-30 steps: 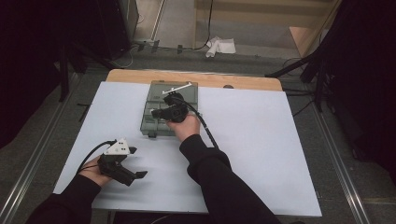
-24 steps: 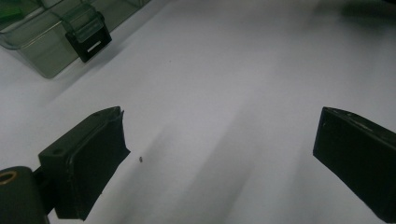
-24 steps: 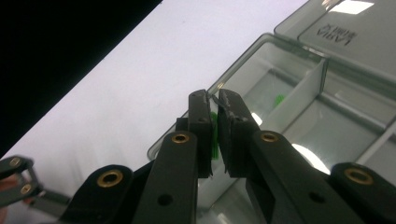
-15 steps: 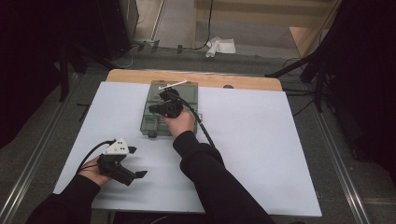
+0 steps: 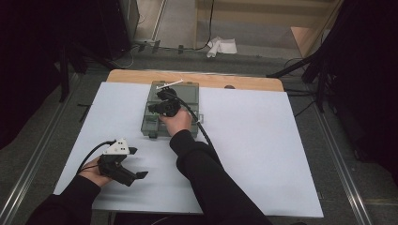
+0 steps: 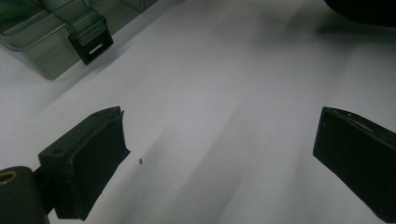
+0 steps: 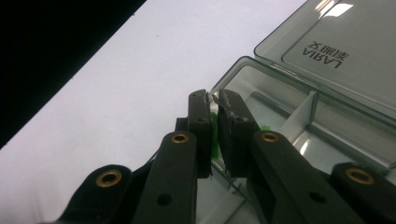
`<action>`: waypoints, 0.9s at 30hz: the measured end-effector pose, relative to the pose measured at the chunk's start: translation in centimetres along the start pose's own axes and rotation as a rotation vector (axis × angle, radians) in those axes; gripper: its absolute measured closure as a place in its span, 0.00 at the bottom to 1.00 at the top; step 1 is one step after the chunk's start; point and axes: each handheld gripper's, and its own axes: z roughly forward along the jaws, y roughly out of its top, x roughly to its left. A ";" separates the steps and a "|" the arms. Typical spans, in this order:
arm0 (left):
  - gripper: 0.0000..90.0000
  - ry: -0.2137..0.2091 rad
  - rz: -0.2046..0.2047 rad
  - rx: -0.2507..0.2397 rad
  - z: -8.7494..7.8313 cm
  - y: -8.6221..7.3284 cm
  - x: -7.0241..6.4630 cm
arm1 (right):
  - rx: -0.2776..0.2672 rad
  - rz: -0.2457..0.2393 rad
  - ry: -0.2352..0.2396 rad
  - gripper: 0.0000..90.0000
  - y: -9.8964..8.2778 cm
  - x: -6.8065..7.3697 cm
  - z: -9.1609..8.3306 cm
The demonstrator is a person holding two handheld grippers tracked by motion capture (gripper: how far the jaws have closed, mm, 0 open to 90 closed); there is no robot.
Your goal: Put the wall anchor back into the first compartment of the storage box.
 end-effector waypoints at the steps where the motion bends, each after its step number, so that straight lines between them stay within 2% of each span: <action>1: 0.02 -0.002 0.000 0.000 0.0 0.0 0.0 | 0.002 -0.009 -0.009 0.94 0.0 0.0 0.1; 4: 0.02 0.003 -0.011 0.009 -0.2 0.1 0.1 | -0.004 -0.013 -0.013 0.85 0.0 -0.2 0.2; 6: 0.02 -0.002 -0.027 -0.002 -0.1 0.0 0.2 | 0.001 -0.009 -0.010 0.80 0.0 -0.4 0.2; 8: 0.02 -0.004 -0.032 0.004 -0.2 0.1 0.2 | 0.008 -0.013 0.008 0.78 0.0 -0.4 0.0; 11: 0.02 -0.007 -0.049 0.017 -0.1 0.0 0.4 | 0.011 -0.023 0.029 0.68 0.0 -0.5 -0.3; 13: 0.02 -0.013 -0.047 0.016 0.0 0.0 0.4 | 0.006 -0.034 0.036 0.60 -0.1 -0.6 -0.5; 14: 0.02 -0.011 -0.031 0.036 -0.2 0.1 0.4 | -0.001 -0.041 0.044 0.57 -0.1 -0.6 -0.7; 15: 0.02 0.002 -0.031 0.005 0.0 0.1 0.3 | -0.008 -0.046 0.045 0.54 -0.1 -0.7 -0.9; 18: 0.02 0.031 -0.063 -0.013 0.1 0.3 0.2 | -0.014 -0.066 0.057 0.53 -0.2 -0.8 -1.4; 20: 0.02 0.037 -0.062 -0.009 0.2 0.4 0.3 | -0.006 -0.062 0.059 0.52 -0.2 -1.0 -1.8; 21: 0.02 0.040 -0.055 0.018 0.1 0.5 0.3 | -0.010 -0.068 0.058 0.52 -0.3 -1.1 -2.1; 25: 0.02 -0.007 -0.065 0.001 0.3 0.4 0.4 | -0.020 -0.078 0.063 0.46 -0.5 -1.5 -3.0; 27: 0.02 -0.013 -0.073 0.022 0.1 0.7 0.6 | -0.020 -0.087 0.063 0.44 -0.5 -1.7 -3.4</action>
